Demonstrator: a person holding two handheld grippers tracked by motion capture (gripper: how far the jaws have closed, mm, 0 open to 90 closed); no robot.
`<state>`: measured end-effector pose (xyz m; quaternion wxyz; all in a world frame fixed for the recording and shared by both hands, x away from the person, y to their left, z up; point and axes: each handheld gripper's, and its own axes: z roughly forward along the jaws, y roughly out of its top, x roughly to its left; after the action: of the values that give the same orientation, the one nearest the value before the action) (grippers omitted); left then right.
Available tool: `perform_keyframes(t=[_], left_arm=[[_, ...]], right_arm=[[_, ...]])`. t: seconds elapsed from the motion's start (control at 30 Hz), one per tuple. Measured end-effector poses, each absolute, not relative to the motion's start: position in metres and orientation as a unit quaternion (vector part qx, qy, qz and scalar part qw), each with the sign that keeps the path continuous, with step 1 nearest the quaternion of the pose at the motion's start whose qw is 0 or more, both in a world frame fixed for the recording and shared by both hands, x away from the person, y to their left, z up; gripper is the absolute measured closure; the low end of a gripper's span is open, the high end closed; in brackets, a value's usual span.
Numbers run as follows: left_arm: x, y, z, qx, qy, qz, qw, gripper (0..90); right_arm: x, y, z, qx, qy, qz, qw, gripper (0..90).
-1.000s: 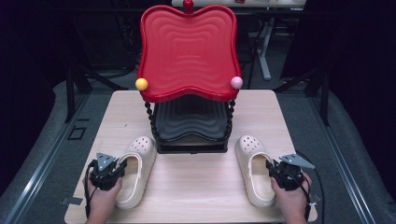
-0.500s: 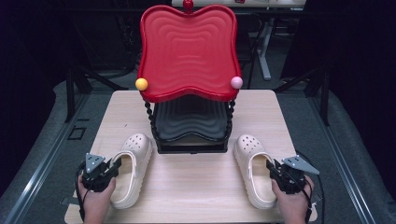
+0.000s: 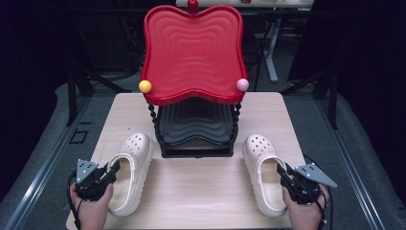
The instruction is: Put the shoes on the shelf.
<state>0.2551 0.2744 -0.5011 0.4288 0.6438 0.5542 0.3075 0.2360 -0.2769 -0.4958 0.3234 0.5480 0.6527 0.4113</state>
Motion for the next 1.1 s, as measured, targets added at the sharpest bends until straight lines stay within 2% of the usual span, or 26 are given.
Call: perform_keyframes(t=[0.63, 1.1], left_arm=[[0.222, 0.265, -0.483, 0.651, 0.528, 0.302, 0.454, 75.5], [0.223, 0.239, -0.48, 0.662, 0.498, 0.291, 0.478, 75.5]], right_arm=[[0.211, -0.253, -0.473, 0.514, 0.657, 0.444, 0.327, 75.9], [0.21, -0.227, -0.469, 0.482, 0.671, 0.467, 0.315, 75.9]])
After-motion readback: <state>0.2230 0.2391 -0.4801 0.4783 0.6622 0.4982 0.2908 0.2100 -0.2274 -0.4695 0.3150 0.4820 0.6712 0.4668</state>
